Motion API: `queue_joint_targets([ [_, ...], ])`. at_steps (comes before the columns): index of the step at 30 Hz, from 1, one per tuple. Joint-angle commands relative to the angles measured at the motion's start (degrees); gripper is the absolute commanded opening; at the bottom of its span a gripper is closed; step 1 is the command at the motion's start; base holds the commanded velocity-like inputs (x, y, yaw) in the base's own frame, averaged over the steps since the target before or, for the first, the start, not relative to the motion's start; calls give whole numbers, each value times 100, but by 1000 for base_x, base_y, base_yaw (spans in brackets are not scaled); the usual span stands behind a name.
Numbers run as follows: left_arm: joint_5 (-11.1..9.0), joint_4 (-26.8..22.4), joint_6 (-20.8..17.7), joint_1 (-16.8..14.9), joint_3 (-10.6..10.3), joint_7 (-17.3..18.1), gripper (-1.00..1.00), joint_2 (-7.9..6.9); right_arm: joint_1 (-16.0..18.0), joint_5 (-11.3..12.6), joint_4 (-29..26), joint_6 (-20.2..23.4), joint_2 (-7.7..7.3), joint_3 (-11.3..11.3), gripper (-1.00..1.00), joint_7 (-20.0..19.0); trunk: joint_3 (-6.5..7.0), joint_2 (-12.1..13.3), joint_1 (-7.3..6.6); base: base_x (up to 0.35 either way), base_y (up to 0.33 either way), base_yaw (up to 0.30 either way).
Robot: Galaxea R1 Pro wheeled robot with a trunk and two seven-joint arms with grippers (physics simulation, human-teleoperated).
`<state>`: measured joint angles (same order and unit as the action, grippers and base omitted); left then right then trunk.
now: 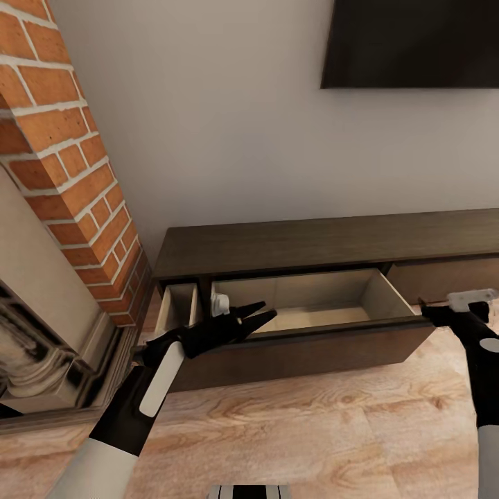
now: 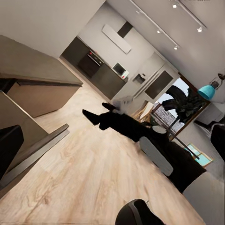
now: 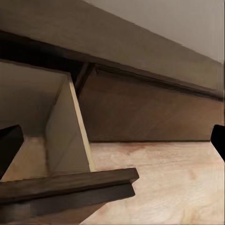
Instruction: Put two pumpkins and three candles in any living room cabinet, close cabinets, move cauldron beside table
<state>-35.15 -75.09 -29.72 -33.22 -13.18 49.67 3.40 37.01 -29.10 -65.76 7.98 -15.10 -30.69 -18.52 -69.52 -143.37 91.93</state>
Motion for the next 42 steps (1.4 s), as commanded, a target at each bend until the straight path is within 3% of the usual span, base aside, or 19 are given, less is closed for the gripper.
queue_joint_targets([
  [1,2,42,0,0,3,0,100,11,-3,129,-140,175,11,5,100,-144,0,0,0,0,0,0],
  [8,2,78,225,0,1,-1,100,17,-9,253,-464,468,35,6,100,-381,0,0,0,0,0,0],
  [18,-1,64,256,0,-17,8,100,12,-10,256,-491,481,39,10,100,-467,221,14,-26,0,0,0],
  [24,-1,59,256,0,-17,8,100,12,-10,245,-471,473,59,30,100,-694,329,254,-157,0,0,0],
  [28,-1,63,256,0,-17,8,100,12,-24,172,-466,450,379,38,100,-697,401,415,-245,0,0,0],
  [30,-1,69,256,0,-17,8,100,13,-32,4,-482,435,545,37,100,-691,437,495,-289,0,0,0],
  [33,-1,67,256,0,-17,8,100,12,-35,-134,-484,415,608,38,100,-703,491,615,-355,0,0,0],
  [40,-1,63,254,0,-17,8,100,12,-63,-194,-474,403,637,50,100,-722,616,896,-509,0,0,0],
  [41,-2,51,249,0,-23,8,100,15,-119,-214,-459,405,706,296,100,-708,634,936,-531,0,0,0],
  [42,-5,50,250,0,-24,8,100,17,-135,-219,-460,405,727,378,100,-701,652,976,-553,0,0,0],
])
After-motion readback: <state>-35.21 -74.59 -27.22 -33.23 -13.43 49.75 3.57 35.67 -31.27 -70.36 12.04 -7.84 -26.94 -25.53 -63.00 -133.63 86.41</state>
